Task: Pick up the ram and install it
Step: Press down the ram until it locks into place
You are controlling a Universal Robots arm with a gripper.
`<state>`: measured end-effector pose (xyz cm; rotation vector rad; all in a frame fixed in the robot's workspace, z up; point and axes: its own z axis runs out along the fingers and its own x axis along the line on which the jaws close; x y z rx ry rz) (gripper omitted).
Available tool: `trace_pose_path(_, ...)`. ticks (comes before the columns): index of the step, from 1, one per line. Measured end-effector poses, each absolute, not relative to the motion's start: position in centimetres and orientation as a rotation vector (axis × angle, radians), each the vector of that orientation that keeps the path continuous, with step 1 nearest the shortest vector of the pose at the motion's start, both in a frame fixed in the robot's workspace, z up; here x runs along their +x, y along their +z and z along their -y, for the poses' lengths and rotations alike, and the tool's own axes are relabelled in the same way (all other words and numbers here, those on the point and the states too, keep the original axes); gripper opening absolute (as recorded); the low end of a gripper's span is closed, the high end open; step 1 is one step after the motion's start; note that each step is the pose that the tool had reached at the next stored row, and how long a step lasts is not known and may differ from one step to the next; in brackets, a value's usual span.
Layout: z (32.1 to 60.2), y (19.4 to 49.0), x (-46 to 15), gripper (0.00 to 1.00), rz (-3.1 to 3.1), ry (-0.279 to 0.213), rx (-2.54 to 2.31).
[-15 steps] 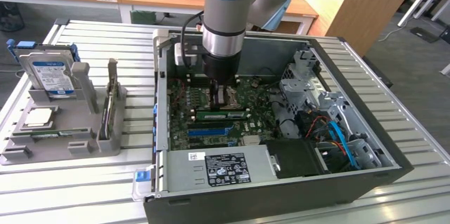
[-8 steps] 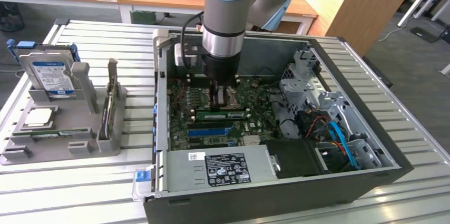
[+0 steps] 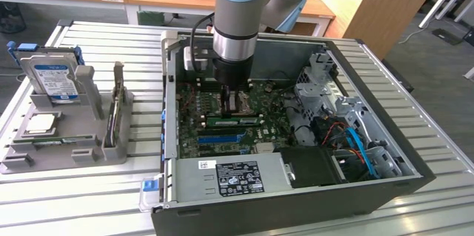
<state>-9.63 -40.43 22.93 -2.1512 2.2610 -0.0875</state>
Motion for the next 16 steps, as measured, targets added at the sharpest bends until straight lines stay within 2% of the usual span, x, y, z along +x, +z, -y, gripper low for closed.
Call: trace_pose_path(16,40.44,22.71,-9.63,0.11,-2.261,-0.088,-2.151)
